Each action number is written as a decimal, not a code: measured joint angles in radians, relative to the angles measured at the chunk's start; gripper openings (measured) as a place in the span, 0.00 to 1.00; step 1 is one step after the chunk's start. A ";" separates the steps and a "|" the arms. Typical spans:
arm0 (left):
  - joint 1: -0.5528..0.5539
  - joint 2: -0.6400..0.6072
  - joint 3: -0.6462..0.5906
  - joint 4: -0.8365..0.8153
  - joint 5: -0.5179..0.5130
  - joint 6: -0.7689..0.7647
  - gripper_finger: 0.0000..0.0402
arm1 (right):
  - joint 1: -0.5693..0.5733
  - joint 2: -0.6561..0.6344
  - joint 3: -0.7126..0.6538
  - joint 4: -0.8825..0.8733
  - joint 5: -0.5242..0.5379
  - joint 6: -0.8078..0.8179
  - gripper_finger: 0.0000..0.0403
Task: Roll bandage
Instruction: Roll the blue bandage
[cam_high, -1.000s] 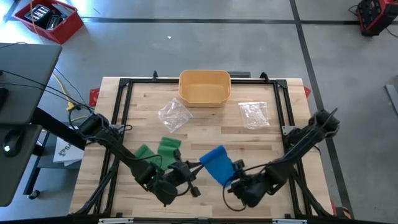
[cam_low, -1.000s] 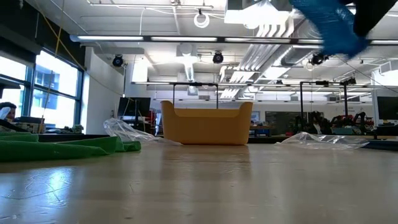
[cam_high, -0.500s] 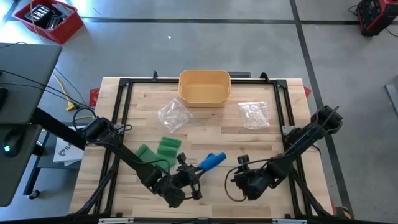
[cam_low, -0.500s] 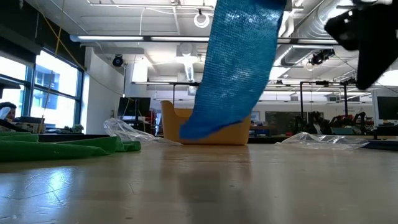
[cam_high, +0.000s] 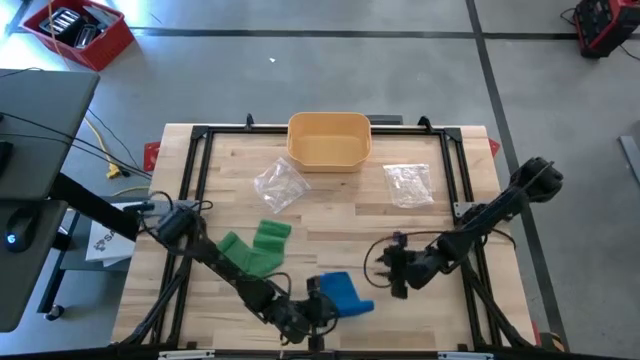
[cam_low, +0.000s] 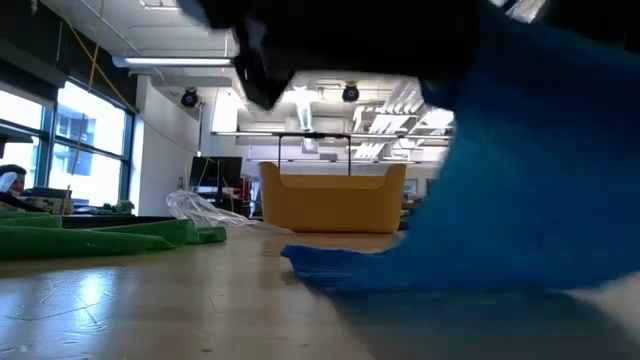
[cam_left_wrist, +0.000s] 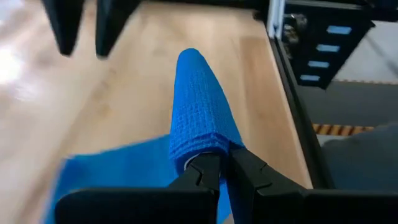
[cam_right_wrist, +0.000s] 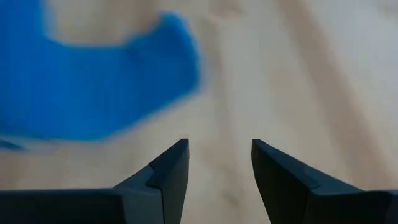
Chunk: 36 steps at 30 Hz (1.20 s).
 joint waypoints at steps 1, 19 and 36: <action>-0.002 0.023 0.004 0.020 0.015 -0.008 0.02 | -0.008 0.016 -0.004 0.087 -0.034 -0.030 0.41; -0.025 0.119 0.022 0.077 0.097 -0.137 0.02 | -0.235 0.489 0.351 0.212 -0.281 -0.430 0.41; -0.031 0.119 0.022 0.060 0.051 -0.187 0.02 | -0.208 0.354 0.375 -0.019 0.006 -0.539 0.01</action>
